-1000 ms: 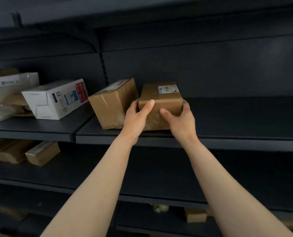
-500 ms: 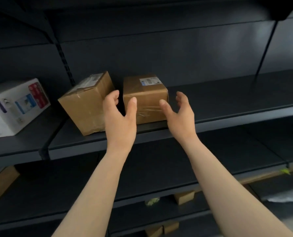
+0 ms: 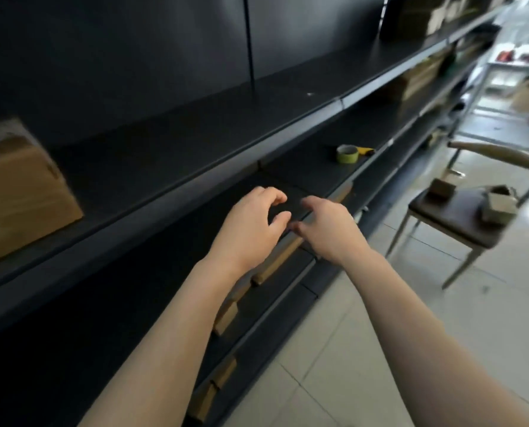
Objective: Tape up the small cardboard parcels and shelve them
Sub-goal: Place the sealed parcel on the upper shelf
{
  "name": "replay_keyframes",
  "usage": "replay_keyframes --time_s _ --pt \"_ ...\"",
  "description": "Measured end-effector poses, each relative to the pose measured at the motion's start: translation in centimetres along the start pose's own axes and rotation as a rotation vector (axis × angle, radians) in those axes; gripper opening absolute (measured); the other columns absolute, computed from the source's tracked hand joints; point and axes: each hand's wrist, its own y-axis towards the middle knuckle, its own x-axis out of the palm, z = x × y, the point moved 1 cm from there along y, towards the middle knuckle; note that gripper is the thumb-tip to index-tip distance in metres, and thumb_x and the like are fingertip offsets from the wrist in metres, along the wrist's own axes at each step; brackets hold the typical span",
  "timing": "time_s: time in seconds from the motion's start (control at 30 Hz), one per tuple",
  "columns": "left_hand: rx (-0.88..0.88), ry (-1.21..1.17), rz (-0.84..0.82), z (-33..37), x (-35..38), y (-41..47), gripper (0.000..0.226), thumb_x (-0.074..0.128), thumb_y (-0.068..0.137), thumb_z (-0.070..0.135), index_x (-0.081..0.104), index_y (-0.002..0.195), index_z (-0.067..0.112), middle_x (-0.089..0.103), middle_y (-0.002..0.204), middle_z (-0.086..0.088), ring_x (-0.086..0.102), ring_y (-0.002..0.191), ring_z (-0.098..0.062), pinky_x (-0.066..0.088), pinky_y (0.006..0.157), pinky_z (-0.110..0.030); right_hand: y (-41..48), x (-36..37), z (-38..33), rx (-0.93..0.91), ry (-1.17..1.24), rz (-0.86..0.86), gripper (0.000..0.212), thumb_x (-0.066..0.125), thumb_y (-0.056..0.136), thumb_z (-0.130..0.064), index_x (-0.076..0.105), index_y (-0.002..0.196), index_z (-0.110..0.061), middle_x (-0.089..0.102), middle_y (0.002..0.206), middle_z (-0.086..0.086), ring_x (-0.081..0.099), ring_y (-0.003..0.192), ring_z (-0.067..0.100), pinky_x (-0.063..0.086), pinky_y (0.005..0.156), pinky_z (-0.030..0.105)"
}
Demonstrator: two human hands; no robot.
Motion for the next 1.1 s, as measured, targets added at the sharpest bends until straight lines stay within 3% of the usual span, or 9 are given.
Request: replay_keyframes --time_s 0.07,0.13,0.3,0.63,0.77,0.87,1.1 --pt "0.014 0.071 -0.158 1.3 3.6 2.3 0.031 0.055 0.094 0.029 0.055 0.124 0.02 0.056 0.121 0.004 0.051 0.112 -0.01 0.042 0.091 -0.024 0.1 -1.4 4.4 0.126 -0.072 -0.11 0.039 0.063 0.086 -0.031 0.058 0.122 -0.015 0.064 0.118 0.009 0.059 0.106 0.027 0.049 0.084 0.033" --pt "0.026 0.143 -0.295 2.8 7.2 4.5 0.032 0.055 0.094 0.031 0.055 0.124 0.019 0.056 0.121 0.002 0.053 0.112 -0.016 0.045 0.094 -0.032 0.2 -2.8 8.6 0.228 -0.129 -0.179 0.034 0.064 0.084 -0.034 0.061 0.111 -0.012 0.065 0.11 0.01 0.061 0.099 0.029 0.051 0.081 0.035" --pt "0.113 0.177 -0.468 8.2 15.5 10.4 0.033 0.056 0.093 0.032 0.057 0.123 0.019 0.06 0.12 -0.001 0.056 0.107 -0.019 0.046 0.086 -0.029 1.0 -7.4 18.6 0.399 -0.181 -0.187 0.042 0.068 0.083 -0.036 0.06 0.115 -0.01 0.063 0.114 0.011 0.059 0.104 0.029 0.049 0.081 0.034" --pt "0.309 0.029 -0.685 19.8 30.7 20.5 0.034 0.057 0.093 0.028 0.056 0.125 0.019 0.062 0.118 -0.001 0.057 0.1 -0.012 0.048 0.084 -0.027 1.1 -15.8 35.2 0.673 -0.217 -0.09 0.044 0.066 0.086 -0.039 0.056 0.12 -0.012 0.059 0.122 0.008 0.056 0.111 0.028 0.046 0.082 0.035" --pt "0.333 -0.013 -0.726 21.3 35.5 25.1 0.032 0.058 0.093 0.029 0.056 0.124 0.021 0.061 0.117 0.001 0.055 0.1 -0.011 0.045 0.081 -0.024 3.5 -17.1 40.0 0.756 -0.214 -0.066 0.036 0.065 0.086 -0.038 0.06 0.113 -0.015 0.062 0.116 0.007 0.057 0.106 0.027 0.048 0.083 0.034" --pt "0.354 -0.043 -0.74 21.5 38.3 29.0 0.031 0.058 0.093 0.028 0.057 0.123 0.02 0.061 0.117 0.001 0.053 0.098 -0.009 0.041 0.078 -0.022 6.1 -17.8 43.0 0.799 -0.246 -0.055 0.041 0.064 0.087 -0.039 0.059 0.12 -0.015 0.061 0.12 0.008 0.056 0.11 0.028 0.048 0.087 0.036" --pt "0.381 -0.058 -0.784 22.8 44.7 40.9 0.028 0.058 0.093 0.026 0.059 0.121 0.019 0.062 0.112 -0.002 0.056 0.096 -0.014 0.045 0.081 -0.026 15.2 -20.5 49.8 0.899 -0.233 -0.015 0.041 0.061 0.089 -0.038 0.057 0.122 -0.014 0.062 0.119 0.008 0.056 0.111 0.029 0.041 0.079 0.033"
